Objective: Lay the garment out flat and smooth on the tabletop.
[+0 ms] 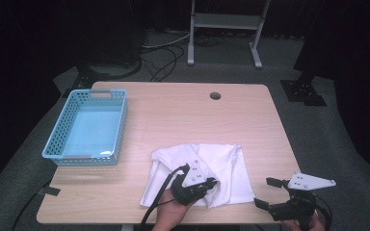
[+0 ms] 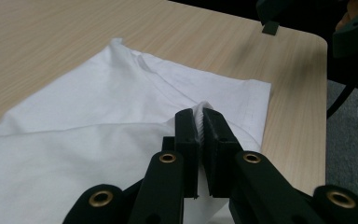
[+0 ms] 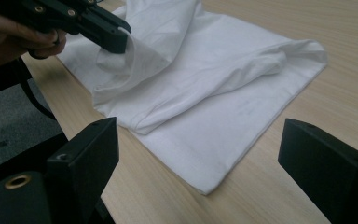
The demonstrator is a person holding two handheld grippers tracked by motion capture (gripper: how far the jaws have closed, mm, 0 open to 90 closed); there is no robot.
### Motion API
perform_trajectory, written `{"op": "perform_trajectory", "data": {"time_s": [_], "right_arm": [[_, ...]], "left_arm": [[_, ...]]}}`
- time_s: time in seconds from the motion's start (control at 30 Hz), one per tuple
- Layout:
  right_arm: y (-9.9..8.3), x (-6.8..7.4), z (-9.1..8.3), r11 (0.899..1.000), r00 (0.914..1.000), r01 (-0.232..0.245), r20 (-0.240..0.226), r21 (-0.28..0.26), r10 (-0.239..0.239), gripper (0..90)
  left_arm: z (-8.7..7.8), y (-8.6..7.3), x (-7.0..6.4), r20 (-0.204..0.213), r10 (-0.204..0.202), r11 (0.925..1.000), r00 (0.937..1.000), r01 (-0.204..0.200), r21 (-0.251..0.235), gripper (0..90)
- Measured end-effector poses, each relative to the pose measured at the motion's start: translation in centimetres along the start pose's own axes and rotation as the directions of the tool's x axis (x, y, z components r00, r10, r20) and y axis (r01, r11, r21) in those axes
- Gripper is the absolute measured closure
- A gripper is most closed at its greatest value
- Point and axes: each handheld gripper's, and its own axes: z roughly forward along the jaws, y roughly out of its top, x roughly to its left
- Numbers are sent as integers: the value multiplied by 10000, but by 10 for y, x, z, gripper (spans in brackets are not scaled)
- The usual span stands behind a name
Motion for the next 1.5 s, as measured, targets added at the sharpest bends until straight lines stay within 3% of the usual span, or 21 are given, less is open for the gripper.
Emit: {"op": "perform_trajectory", "data": {"time_s": [0.37, 0.57, 0.8, 0.87, 0.93, 1.0, 1.07, 1.1, 1.27, 1.5], "right_arm": [[7, 19, 24, 9986, 9984, 429, -380, 306, -417, 139], [13, 35, 44, 9935, 9933, 956, -709, 621, -911, 188], [16, 48, 65, 9798, 9842, 1598, -965, 1203, -1487, 276], [15, 52, 73, 9706, 9793, 1928, -906, 1444, -1811, 320], [15, 53, 74, 9681, 9783, 1997, -861, 1512, -1884, 328], [14, 58, 79, 9564, 9702, 2402, -741, 1660, -2308, 348], [14, 60, 81, 9529, 9679, 2500, -699, 1717, -2413, 348], [13, 65, 85, 9437, 9610, 2764, -557, 1819, -2708, 357], [15, 71, 90, 9367, 9541, 2985, -337, 1829, -2974, 384], [18, 72, 99, 9255, 9473, 3138, -34, 2121, -3204, 548]], "left_arm": [[-44, -16, 11, -455, -248, 9991, 9987, 232, -368, 854], [-62, -26, 17, -660, -339, 9987, 9972, 313, -401, 854], [-74, -37, 22, -756, -542, 9972, 9957, 501, -555, 853], [-77, -40, 25, -760, -609, 9964, 9952, 562, -634, 853], [-78, -41, 25, -773, -662, 9958, 9948, 610, -681, 853], [-79, -42, 26, -770, -702, 9950, 9946, 643, -764, 853], [-80, -43, 27, -763, -716, 9944, 9945, 652, -832, 853], [-81, -42, 27, -769, -728, 9937, 9944, 658, -906, 853], [-82, -43, 28, -747, -766, 9920, 9943, 684, -1056, 853], [-85, -41, 28, -681, -736, 9905, 9950, 649, -1213, 853]]}}
